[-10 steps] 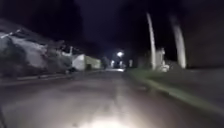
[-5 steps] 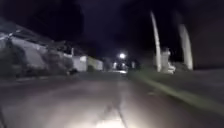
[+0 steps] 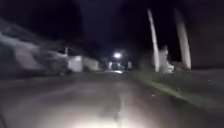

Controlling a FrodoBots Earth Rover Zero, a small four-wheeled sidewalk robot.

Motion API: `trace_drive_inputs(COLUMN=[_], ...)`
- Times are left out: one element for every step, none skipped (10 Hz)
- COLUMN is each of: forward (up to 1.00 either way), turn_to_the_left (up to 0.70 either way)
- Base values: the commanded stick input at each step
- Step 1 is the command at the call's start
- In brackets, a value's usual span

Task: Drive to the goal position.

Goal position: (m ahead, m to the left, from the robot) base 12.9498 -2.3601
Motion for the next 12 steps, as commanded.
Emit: trace_drive_inputs(forward=[0.7,0.7,0.7,0.7,0.7,0.7,0.7,0.7,0.7,0.7,0.7,0.7], turn_to_the_left=[-0.35,-0.35,-0.2,-0.1,-0.06,-0.01,0.0,0.0,0.0,0.0,0.0,0.0])
